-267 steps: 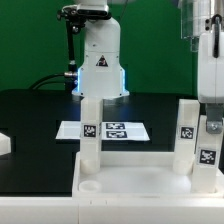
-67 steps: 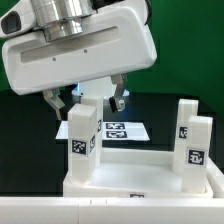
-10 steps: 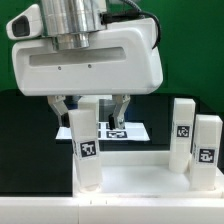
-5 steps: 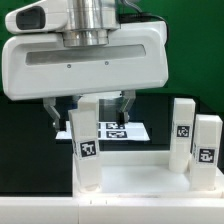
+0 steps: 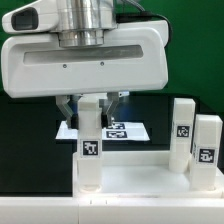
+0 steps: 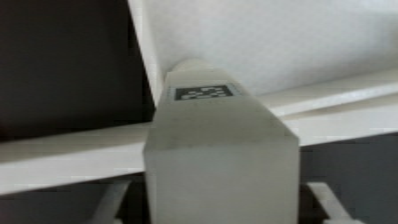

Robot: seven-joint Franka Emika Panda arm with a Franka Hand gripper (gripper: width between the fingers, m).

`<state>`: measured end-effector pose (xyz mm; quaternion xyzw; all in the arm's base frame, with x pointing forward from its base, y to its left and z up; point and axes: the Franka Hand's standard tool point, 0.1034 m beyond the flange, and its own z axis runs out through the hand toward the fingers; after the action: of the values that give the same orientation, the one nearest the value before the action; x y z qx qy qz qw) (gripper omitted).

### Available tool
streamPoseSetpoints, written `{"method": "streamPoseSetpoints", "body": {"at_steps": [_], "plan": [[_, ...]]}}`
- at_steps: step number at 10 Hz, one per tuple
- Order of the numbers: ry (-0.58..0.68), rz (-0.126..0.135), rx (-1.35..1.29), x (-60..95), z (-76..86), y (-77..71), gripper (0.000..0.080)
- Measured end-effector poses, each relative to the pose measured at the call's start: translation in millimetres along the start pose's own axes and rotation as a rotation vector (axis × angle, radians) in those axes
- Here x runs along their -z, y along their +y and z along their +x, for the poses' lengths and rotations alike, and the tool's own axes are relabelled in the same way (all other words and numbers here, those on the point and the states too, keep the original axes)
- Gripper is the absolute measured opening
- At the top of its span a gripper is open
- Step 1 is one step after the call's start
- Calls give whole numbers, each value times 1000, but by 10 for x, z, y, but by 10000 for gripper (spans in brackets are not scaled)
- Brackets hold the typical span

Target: Assemble desk

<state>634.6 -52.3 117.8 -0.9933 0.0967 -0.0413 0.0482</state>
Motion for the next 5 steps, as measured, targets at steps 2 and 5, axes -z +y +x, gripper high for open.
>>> {"method": "streamPoseSetpoints", "body": {"at_steps": [2, 5], "plan": [[4, -2, -243, -7, 28, 23, 287], [17, 3, -842, -18, 23, 68, 287]]}}
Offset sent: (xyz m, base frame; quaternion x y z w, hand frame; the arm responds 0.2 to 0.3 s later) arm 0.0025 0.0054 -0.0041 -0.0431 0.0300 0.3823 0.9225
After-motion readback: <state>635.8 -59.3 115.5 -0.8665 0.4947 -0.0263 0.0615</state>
